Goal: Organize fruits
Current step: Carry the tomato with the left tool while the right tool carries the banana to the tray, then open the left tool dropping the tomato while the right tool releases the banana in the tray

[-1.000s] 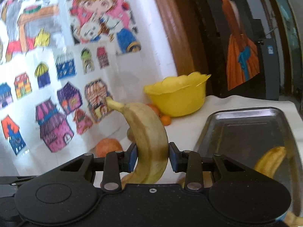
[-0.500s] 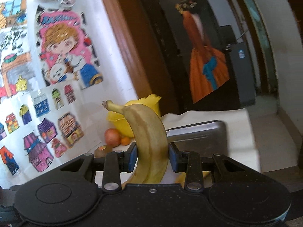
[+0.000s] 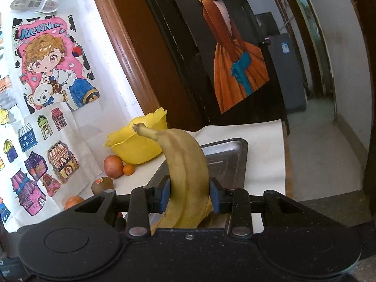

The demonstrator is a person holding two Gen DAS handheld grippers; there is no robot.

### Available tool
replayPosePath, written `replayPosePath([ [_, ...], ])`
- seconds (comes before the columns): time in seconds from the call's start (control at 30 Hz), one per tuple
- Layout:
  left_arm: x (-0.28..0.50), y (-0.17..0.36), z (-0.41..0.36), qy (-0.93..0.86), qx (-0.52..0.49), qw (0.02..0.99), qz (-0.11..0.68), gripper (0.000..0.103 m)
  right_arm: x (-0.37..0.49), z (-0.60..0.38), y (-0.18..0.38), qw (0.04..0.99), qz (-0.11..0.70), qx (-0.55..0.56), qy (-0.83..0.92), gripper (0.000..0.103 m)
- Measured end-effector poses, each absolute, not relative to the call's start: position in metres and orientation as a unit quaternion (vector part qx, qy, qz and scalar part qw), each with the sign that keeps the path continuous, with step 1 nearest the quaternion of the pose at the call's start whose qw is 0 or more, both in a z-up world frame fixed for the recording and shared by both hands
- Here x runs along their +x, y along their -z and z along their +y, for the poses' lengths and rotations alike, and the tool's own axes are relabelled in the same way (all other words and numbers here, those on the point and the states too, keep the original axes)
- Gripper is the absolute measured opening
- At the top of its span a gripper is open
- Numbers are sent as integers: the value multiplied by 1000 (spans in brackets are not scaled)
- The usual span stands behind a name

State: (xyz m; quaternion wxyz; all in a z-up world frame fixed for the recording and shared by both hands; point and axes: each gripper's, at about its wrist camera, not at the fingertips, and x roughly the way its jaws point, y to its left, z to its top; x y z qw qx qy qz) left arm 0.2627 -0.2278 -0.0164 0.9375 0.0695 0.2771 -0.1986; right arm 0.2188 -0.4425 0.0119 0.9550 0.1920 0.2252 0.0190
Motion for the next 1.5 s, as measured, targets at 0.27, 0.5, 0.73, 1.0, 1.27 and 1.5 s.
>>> replayPosePath([
  [0.27, 276, 23, -229, 191, 71, 936, 285, 25, 257, -446, 2, 945, 250, 207, -28, 40],
  [0.5, 280, 26, -227, 184, 64, 937, 290, 36, 273, -449, 21, 933, 283, 220, -21, 50],
  [0.73, 278, 23, -225, 179, 57, 940, 286, 59, 273, -446, 26, 934, 292, 202, -24, 70],
  [1.0, 268, 12, -217, 165, 46, 948, 267, 83, 261, -445, 18, 940, 277, 198, -32, 85],
  [1.27, 248, -10, -203, 158, 31, 957, 240, 98, 239, -443, -2, 945, 256, 201, -33, 96],
  [1.5, 218, -34, -181, 151, 17, 965, 212, 102, 206, -435, -31, 955, 225, 189, -33, 102],
])
